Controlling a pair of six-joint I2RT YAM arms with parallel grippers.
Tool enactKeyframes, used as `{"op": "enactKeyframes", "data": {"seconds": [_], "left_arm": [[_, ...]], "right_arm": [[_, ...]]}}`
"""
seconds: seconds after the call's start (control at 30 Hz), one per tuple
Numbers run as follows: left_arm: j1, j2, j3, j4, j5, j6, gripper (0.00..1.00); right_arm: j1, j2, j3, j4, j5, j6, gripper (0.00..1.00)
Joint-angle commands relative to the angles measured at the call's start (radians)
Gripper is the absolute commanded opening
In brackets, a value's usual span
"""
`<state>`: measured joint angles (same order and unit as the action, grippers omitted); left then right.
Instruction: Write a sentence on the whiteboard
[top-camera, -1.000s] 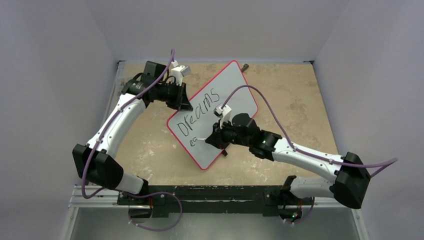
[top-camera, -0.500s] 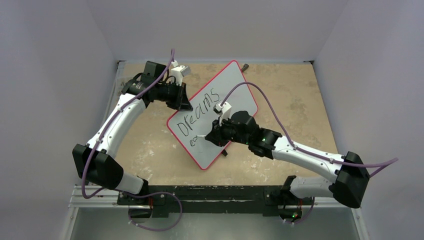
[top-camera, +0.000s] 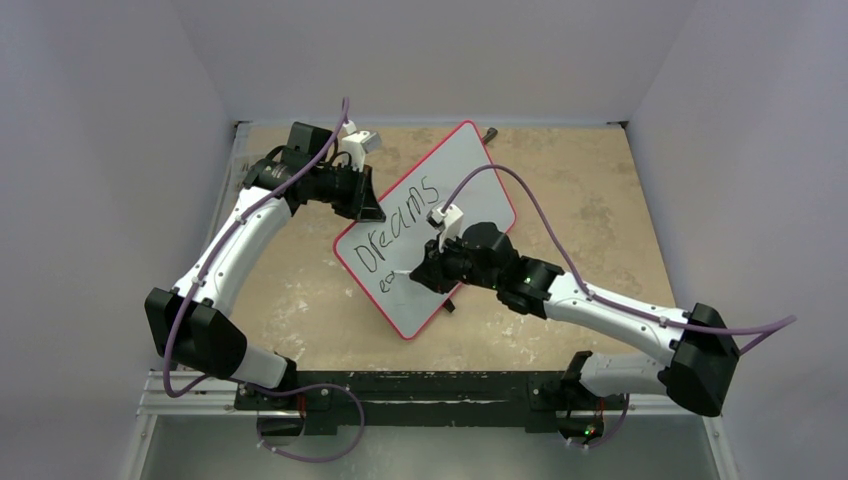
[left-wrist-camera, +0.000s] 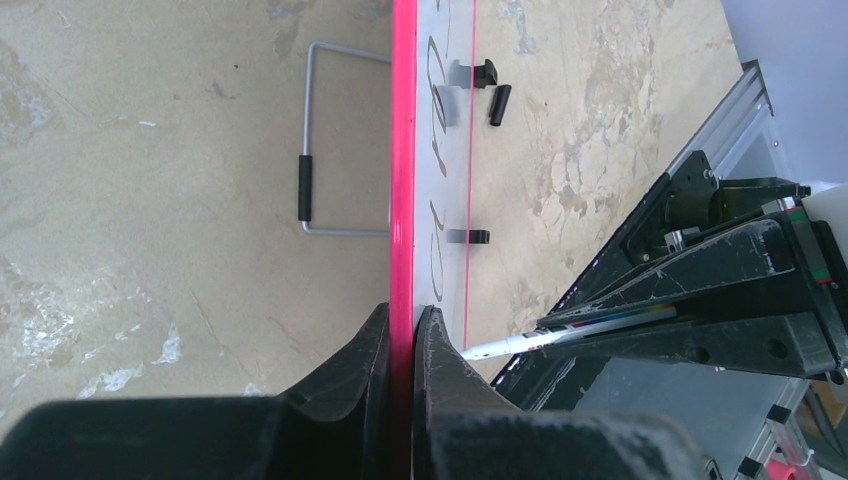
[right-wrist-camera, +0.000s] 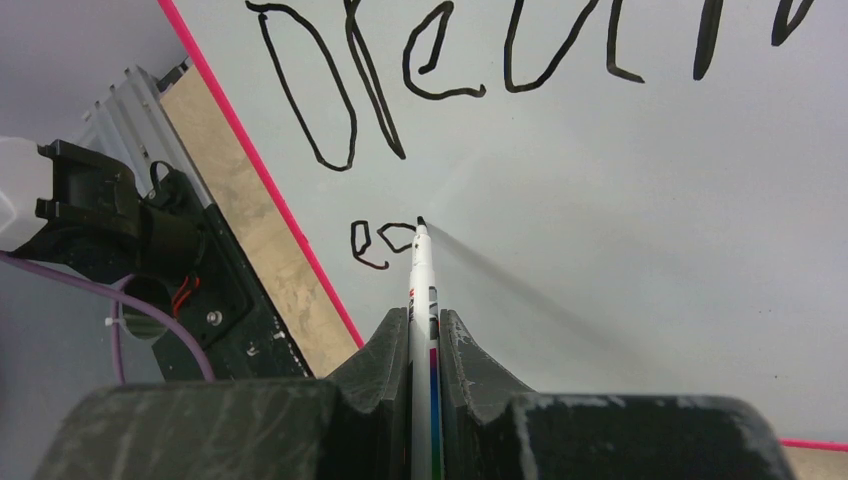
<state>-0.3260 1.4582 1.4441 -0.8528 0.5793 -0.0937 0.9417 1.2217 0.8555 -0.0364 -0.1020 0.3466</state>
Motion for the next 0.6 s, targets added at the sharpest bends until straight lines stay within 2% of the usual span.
{"op": "enactKeyframes", "data": {"seconds": [0.0, 0.23, 0.57], "left_arm": [[-0.006, 0.011, -0.021, -0.007, -0.184, 0.09, 0.0], [-0.007, 0.009, -0.021, -0.006, -0.185, 0.089, 0.0], [-0.006, 0.005, -0.021, -0.005, -0.181, 0.089, 0.0]], "right_arm": [[-0.003, -0.028, -0.04, 0.017, 0.008, -0.005, 0.0], [-0.003, -0.066, -0.054, -0.01, 0.041, -0.001, 0.0], [-0.003, -0.098, 0.042, -0.047, 0.09, -0.016, 0.0]]}}
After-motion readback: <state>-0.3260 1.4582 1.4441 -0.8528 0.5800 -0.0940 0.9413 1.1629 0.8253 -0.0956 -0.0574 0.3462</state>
